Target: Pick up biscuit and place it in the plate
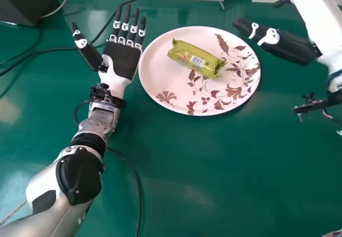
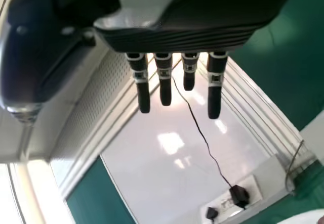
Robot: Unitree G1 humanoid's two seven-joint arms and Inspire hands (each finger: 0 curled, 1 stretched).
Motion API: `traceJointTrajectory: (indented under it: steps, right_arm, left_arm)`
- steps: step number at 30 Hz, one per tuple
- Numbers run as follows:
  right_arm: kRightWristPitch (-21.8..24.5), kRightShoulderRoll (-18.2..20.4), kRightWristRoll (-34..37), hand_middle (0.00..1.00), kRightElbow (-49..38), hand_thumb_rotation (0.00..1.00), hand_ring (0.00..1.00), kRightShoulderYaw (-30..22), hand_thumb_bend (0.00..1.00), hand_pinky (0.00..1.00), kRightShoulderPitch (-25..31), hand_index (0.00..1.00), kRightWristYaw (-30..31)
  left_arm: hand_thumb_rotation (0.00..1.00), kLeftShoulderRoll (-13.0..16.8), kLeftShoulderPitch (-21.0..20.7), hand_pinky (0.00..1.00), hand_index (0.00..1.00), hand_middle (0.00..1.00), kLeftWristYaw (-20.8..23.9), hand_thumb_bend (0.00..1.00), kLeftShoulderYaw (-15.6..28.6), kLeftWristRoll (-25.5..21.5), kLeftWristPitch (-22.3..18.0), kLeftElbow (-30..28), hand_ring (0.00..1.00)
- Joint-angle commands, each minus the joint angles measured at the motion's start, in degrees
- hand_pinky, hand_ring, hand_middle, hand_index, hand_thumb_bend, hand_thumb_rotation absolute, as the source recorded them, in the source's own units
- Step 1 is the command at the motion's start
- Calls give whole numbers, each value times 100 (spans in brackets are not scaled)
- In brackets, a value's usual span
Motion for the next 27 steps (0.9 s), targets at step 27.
traceJointTrajectory:
  steps: [27]
  right_arm:
    - [-1040, 488, 3290, 92, 1757, 26, 74, -574, 100, 70, -36, 85, 972]
  left_arm:
    - [80, 70, 146, 74, 100, 99, -35, 100, 165, -100, 210, 65, 85]
